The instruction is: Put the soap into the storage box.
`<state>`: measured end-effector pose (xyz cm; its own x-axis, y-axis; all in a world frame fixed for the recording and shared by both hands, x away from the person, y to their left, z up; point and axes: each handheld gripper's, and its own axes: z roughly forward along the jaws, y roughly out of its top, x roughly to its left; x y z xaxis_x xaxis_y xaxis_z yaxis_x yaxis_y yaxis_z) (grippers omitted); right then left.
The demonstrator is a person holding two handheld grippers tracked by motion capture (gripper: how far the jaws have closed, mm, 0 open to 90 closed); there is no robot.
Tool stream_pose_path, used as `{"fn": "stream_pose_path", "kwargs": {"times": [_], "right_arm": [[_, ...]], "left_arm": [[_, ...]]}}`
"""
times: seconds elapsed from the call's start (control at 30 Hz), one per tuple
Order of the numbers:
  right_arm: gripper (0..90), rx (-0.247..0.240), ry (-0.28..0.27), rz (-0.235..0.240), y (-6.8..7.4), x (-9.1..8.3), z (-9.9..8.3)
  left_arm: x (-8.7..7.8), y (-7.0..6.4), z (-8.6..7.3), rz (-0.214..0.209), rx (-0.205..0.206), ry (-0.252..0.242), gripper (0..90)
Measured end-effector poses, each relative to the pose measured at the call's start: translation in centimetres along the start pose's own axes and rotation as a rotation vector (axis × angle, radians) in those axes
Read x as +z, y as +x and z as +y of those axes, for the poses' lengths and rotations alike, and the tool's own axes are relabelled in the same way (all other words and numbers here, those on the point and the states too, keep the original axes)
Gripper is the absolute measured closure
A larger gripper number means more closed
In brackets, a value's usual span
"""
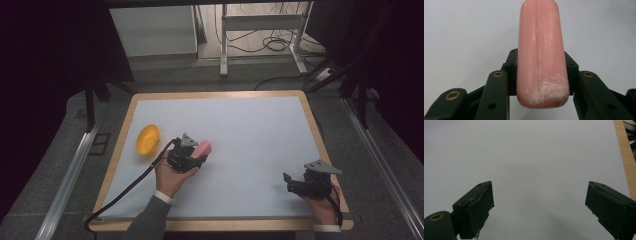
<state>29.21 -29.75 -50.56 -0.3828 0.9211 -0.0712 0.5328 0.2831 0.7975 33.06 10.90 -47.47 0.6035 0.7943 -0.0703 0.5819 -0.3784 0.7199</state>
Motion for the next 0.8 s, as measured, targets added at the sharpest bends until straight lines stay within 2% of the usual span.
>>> {"fn": "stream_pose_path", "kwargs": {"times": [0.2,0.53,0.8], "right_arm": [[7.6,0.0,0.005,-0.004,0.1,0.1,0.0],[7.7,0.006,0.009,-0.012,-0.1,0.1,-0.1],[7.7,0.005,0.011,-0.011,-0.1,0.1,-0.1]], "left_arm": [[-0.5,0.8,-0.1,0.014,-0.008,0.001,60.1],[-1.5,2.6,-1.1,0.052,-0.045,-0.001,60.1],[-2.0,3.3,-1.3,0.062,-0.065,-0.011,60.1]]}}
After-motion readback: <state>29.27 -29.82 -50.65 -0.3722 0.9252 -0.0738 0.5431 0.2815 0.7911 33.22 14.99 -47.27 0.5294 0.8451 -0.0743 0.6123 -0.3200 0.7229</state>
